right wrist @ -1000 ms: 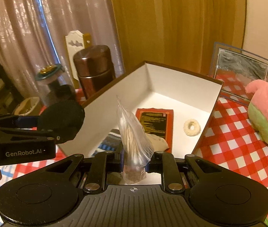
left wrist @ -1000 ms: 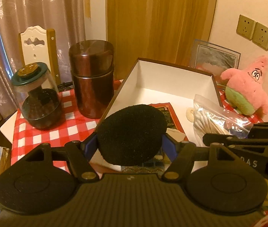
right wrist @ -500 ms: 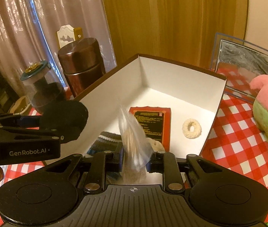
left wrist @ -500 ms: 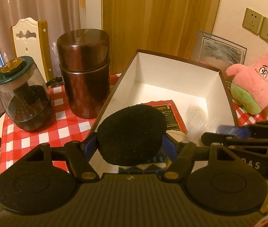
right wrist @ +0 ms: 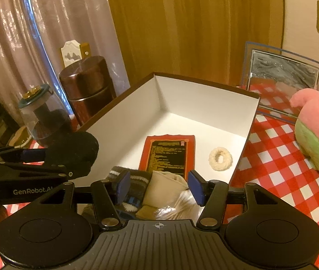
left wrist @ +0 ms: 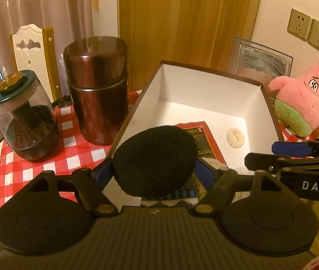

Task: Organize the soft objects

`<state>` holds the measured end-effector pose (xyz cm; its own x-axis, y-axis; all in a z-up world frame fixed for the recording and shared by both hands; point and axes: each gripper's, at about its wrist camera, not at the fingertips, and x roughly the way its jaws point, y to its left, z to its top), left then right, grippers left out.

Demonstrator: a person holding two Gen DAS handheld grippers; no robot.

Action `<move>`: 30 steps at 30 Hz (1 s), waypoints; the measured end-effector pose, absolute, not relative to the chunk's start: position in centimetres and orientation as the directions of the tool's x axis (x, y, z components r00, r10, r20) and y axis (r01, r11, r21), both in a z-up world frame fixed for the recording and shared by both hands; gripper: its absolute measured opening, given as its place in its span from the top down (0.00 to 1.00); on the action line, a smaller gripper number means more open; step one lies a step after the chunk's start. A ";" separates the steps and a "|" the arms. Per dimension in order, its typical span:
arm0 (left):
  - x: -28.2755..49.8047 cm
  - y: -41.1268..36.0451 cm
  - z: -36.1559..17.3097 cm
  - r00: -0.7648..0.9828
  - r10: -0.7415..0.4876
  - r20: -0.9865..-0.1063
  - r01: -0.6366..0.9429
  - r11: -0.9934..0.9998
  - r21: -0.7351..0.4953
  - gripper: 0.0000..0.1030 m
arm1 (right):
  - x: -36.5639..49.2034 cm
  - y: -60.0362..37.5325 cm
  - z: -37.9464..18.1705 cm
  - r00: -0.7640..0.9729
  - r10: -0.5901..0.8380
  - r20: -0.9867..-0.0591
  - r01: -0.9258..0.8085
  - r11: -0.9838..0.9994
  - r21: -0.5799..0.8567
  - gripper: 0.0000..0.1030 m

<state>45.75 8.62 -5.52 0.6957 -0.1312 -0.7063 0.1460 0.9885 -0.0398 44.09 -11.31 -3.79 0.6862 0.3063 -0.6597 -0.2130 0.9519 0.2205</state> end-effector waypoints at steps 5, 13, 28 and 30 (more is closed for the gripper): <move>45.3 8.8 -5.3 0.694 -0.139 -0.707 0.145 0.988 -0.052 0.24 | 43.5 -11.7 -2.9 0.704 0.314 -0.637 -0.217 0.949 0.229 0.45; 42.3 10.6 -3.8 0.708 -0.141 -0.692 0.105 0.990 -0.094 0.24 | 40.9 -12.7 -0.8 0.721 0.369 -0.587 -0.259 0.929 0.266 0.45; 29.9 15.0 -4.3 0.671 -0.059 -0.739 -0.028 0.994 -0.105 0.25 | 31.0 -9.7 -2.3 0.533 0.582 -0.614 -0.571 0.783 0.247 0.45; 28.4 15.4 -5.2 0.649 -0.051 -0.759 -0.052 0.993 -0.110 0.26 | 30.6 -9.0 -4.3 0.492 0.576 -0.653 -0.584 0.774 0.244 0.45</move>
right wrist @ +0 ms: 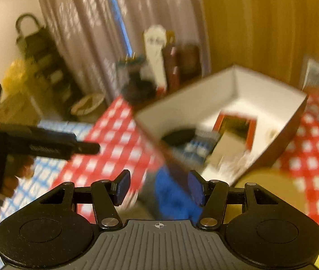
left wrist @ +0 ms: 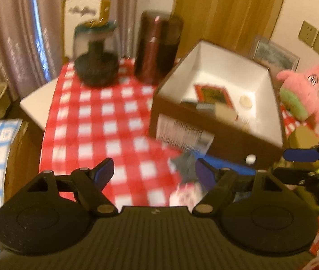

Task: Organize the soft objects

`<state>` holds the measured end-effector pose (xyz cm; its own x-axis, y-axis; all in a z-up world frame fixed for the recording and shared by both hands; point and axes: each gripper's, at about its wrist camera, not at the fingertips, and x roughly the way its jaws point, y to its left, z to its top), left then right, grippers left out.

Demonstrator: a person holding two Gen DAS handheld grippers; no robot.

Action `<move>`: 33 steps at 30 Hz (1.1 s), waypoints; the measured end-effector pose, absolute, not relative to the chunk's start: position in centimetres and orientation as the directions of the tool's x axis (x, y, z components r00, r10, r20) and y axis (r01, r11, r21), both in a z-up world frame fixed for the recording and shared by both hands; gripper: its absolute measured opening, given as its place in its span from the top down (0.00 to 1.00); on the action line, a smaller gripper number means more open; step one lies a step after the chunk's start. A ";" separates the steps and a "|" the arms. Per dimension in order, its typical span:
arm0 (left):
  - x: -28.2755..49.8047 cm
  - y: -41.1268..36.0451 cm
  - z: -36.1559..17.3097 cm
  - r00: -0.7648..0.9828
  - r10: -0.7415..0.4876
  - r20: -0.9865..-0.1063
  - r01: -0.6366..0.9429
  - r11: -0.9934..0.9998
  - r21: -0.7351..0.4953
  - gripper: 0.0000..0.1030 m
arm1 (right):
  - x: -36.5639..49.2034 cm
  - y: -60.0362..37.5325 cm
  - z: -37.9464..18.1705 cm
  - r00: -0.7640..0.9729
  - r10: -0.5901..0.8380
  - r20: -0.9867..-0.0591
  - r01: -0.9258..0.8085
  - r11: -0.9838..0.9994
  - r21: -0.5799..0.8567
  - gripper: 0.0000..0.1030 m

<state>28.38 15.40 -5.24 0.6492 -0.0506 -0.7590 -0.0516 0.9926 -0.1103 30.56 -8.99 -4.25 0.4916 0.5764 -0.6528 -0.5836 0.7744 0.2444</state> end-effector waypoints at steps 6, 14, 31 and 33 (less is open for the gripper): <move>24.9 16.3 -7.9 0.582 -0.050 -0.812 -0.124 0.981 -0.149 0.29 | 29.6 -7.7 -9.0 0.422 0.499 -0.757 -0.615 0.771 0.166 0.45; 22.7 16.2 -8.8 0.564 -0.046 -0.825 -0.149 0.976 -0.157 0.29 | 27.9 -8.9 -12.0 0.432 0.437 -0.789 -0.610 0.786 0.101 0.45; 20.5 15.1 -8.9 0.560 -0.042 -0.827 -0.145 0.978 -0.147 0.32 | 23.7 -12.7 -3.9 0.547 0.636 -0.545 -0.651 0.732 0.201 0.89; 20.3 14.8 -8.9 0.559 -0.048 -0.828 -0.139 0.979 -0.150 0.32 | 23.3 -13.5 -2.4 0.569 0.651 -0.502 -0.647 0.731 0.216 0.89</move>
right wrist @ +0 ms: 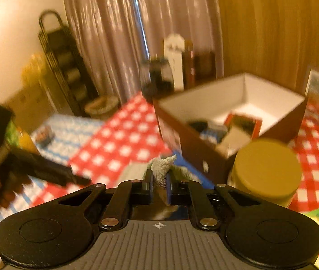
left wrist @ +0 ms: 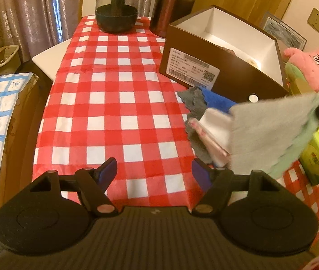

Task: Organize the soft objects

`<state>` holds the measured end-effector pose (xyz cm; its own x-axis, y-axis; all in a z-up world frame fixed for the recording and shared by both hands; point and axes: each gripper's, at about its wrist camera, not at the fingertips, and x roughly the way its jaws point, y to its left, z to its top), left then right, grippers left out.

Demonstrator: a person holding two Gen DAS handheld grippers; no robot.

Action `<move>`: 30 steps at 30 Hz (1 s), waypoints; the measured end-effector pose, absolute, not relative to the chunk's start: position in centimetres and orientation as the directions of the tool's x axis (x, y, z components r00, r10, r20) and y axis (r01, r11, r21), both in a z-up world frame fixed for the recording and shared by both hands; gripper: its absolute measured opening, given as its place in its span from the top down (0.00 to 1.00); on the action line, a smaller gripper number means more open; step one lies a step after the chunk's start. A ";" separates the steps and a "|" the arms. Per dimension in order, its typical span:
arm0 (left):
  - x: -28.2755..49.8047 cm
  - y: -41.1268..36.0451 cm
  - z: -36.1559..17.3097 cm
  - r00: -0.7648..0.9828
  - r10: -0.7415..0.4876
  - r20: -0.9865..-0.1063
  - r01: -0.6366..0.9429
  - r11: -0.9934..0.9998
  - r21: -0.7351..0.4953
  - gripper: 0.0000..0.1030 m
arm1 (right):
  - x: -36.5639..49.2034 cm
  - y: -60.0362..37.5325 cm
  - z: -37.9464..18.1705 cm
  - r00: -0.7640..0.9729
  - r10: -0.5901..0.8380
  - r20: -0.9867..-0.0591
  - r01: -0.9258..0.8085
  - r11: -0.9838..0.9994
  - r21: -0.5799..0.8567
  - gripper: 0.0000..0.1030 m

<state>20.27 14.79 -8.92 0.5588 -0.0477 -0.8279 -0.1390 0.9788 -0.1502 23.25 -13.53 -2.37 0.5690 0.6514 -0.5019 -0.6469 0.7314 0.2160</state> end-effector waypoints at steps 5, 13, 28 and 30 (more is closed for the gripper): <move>19.7 13.9 -9.1 0.554 -0.062 -0.830 -0.119 0.981 -0.153 0.32 | 22.5 -15.9 1.1 0.611 0.674 -0.415 -0.628 0.732 0.265 0.89; 18.8 12.9 -9.2 0.546 -0.082 -0.834 -0.085 0.985 -0.152 0.32 | 20.5 -19.5 3.2 0.633 0.641 -0.433 -0.597 0.761 0.253 0.89; 18.4 9.8 -10.0 0.514 -0.151 -0.844 0.003 0.985 -0.174 0.32 | 19.3 -19.4 -4.6 0.478 0.469 -0.742 -0.490 0.844 0.217 0.79; 18.2 9.6 -10.2 0.507 -0.154 -0.848 0.005 0.984 -0.176 0.32 | 19.4 -19.3 -6.7 0.460 0.421 -0.782 -0.459 0.867 0.196 0.57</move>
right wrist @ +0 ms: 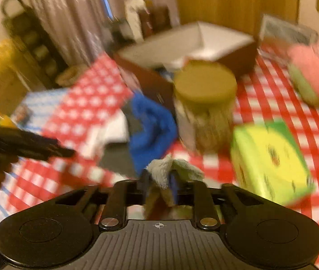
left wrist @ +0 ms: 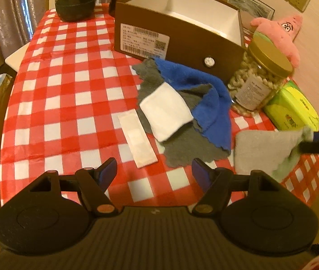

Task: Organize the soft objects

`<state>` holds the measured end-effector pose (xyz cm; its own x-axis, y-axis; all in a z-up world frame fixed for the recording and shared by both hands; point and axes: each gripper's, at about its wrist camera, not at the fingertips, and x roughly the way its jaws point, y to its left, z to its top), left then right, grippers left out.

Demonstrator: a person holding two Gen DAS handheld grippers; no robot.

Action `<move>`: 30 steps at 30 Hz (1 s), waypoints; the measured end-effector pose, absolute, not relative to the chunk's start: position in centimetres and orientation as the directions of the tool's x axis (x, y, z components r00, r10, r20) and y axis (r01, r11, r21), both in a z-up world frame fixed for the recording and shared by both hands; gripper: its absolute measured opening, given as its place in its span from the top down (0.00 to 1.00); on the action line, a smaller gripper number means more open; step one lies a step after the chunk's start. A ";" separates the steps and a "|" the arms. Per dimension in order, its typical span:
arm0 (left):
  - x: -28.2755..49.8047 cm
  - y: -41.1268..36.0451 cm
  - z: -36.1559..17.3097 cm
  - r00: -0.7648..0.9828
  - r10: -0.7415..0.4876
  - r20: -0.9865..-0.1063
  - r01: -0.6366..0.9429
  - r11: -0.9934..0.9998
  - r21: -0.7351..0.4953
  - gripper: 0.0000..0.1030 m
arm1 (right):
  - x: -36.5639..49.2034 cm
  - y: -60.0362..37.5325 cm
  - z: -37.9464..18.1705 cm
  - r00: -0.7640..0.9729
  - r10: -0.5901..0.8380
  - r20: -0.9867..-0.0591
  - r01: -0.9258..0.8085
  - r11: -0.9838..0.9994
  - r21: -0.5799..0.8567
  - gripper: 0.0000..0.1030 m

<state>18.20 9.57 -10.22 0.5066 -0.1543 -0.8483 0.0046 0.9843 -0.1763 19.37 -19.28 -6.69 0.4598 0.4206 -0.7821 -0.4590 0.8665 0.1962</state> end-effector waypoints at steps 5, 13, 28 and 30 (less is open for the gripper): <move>17.6 9.2 -10.8 0.484 -0.159 -0.860 0.002 0.983 -0.181 0.32 | 20.2 -19.9 -9.7 0.448 0.364 -0.817 -0.384 0.903 0.192 0.47; 17.3 9.2 -10.9 0.479 -0.152 -0.865 -0.005 0.984 -0.176 0.32 | 21.0 -20.1 -9.8 0.499 0.285 -0.818 -0.368 0.925 0.098 0.33; 17.5 8.8 -11.4 0.464 -0.152 -0.873 -0.006 0.985 -0.174 0.32 | 24.0 -18.8 -14.6 0.463 0.327 -0.824 -0.392 0.909 0.140 0.30; 17.4 8.9 -11.5 0.463 -0.150 -0.873 -0.011 0.984 -0.175 0.32 | 23.7 -19.0 -14.8 0.453 0.365 -0.813 -0.397 0.899 0.183 0.43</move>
